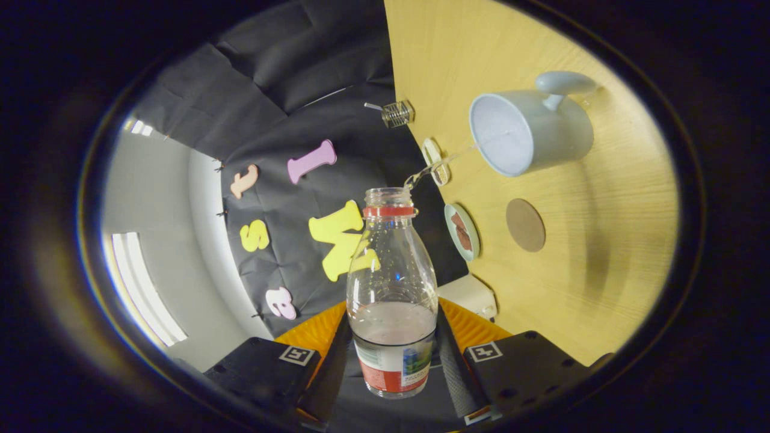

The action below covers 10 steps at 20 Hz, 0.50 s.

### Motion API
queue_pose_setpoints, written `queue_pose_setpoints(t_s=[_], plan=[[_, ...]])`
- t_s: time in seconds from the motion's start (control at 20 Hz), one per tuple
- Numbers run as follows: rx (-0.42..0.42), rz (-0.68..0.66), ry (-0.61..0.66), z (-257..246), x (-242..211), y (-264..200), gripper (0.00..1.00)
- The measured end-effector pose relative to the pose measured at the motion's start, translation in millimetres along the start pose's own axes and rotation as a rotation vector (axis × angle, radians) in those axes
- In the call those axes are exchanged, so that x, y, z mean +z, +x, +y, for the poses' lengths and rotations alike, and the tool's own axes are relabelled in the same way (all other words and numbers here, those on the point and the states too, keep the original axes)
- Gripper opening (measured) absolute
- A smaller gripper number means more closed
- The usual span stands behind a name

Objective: Take the bottle from table, then pour the juice into the cup, finally place the bottle on the coaster

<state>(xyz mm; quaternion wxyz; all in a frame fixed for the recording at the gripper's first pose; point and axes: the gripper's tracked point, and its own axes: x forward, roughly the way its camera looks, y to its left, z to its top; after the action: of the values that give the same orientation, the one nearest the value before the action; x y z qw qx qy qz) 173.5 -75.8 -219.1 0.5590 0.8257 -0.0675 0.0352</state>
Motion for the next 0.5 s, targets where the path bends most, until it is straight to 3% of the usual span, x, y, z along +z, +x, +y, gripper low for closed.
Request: queue_pose_setpoints(t_s=[0.5], plan=[[0.027, 0.007, 0.136, 25.8, -8.9, 7.7, 0.77]])
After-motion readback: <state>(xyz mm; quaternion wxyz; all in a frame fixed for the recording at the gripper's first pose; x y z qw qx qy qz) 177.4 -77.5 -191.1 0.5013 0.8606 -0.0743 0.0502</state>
